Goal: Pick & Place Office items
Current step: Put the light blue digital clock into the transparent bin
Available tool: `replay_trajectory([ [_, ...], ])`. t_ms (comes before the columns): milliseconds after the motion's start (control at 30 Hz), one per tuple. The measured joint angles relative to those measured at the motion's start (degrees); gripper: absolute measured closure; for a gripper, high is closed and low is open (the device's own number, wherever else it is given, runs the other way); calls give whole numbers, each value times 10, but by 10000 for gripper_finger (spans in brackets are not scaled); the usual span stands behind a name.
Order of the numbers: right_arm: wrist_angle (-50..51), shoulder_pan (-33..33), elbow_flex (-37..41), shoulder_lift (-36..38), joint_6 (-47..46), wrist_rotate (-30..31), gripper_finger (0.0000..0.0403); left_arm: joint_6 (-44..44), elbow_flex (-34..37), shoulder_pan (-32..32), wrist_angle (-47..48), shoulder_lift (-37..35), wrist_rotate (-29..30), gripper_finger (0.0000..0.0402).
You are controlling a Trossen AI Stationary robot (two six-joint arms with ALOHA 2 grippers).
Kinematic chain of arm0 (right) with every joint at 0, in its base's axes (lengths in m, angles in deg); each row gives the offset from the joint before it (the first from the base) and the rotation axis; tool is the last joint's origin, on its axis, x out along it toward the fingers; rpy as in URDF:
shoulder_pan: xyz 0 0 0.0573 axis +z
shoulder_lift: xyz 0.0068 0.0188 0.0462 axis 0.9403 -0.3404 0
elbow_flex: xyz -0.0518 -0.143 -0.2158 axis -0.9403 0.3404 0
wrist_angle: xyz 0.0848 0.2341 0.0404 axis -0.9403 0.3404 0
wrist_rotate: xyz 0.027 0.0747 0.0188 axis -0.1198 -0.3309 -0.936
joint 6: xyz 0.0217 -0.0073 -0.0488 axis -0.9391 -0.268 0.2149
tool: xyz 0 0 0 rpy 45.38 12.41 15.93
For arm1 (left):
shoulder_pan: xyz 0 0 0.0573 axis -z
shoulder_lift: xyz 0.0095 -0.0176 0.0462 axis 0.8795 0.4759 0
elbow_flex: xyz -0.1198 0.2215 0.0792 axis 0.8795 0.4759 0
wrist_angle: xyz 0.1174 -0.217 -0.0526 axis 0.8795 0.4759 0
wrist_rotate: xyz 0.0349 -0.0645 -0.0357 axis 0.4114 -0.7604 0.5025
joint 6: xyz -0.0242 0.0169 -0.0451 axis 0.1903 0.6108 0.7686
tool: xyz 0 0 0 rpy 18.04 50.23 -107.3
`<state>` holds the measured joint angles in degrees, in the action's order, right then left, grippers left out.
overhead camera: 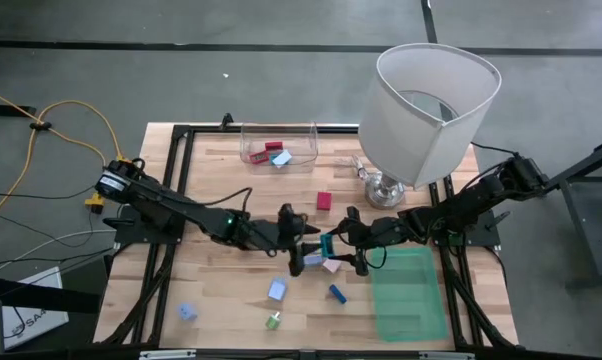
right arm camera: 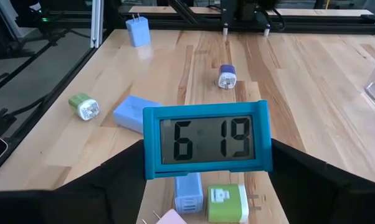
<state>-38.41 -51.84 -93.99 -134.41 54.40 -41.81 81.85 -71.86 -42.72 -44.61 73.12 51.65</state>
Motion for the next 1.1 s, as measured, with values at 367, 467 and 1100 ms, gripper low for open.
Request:
replay_trajectory([
  [367, 9, 0, 0, 0, 30, 23, 118, 248, 0, -42, 20, -1, -108, 209],
  [467, 23, 0, 0, 0, 42, 45, 117, 329, 0, -60, 69, -2, -141, 209],
  [1100, 28, -4, 0, 0, 63, 94, 121, 499, 0, -104, 121, -2, -198, 209],
])
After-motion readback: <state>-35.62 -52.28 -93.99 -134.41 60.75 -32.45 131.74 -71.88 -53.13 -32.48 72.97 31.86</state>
